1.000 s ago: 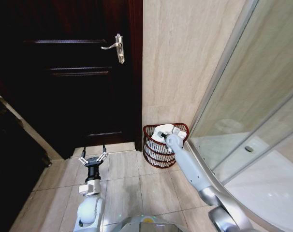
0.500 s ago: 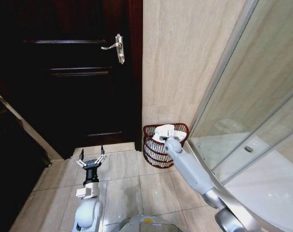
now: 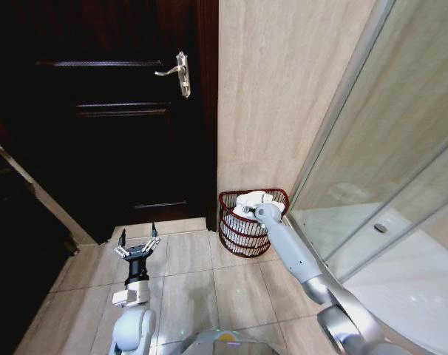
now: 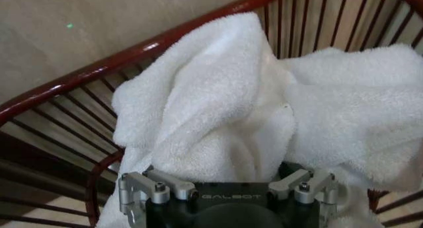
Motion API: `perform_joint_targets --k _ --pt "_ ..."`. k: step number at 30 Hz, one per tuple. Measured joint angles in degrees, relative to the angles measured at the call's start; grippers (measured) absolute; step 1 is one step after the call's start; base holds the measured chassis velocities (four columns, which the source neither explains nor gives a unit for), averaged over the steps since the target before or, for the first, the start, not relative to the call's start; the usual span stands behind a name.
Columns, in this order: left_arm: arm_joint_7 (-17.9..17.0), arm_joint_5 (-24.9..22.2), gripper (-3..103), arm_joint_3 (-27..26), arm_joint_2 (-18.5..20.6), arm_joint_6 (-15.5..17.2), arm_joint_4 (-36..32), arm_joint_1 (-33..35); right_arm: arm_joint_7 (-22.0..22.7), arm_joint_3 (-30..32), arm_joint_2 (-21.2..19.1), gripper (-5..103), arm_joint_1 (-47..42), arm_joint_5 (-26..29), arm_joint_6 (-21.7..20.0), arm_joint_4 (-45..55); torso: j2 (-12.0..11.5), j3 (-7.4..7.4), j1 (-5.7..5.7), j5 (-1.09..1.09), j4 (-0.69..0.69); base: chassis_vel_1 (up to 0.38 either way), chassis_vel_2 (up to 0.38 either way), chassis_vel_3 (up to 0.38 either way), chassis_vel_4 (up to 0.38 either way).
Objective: Discard the used towel into the hamper.
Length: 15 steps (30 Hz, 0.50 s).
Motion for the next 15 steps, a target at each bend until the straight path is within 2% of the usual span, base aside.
perform_joint_targets --k 8,11,15 --pt "0.03 -0.09 100 0.2 -0.17 -0.07 0.14 -0.29 1.64 -0.51 -2.62 100 -0.59 0.12 1.58 4.55 -0.01 0.01 0.0 0.01 0.0 0.0 0.0 0.0 0.0" --pt "-0.16 0.06 100 0.41 -0.43 0.73 -0.31 -0.03 2.03 -1.44 -5.98 100 -1.41 -1.05 3.2 12.01 -0.01 0.01 0.0 0.01 0.0 0.0 0.0 0.0 0.0" --pt "-0.55 0.06 100 -0.18 -0.46 2.22 -0.88 0.02 2.23 -2.08 -8.91 100 -2.4 -0.9 3.26 18.65 -0.01 0.0 0.0 0.01 -0.01 0.0 0.0 0.0 0.0"
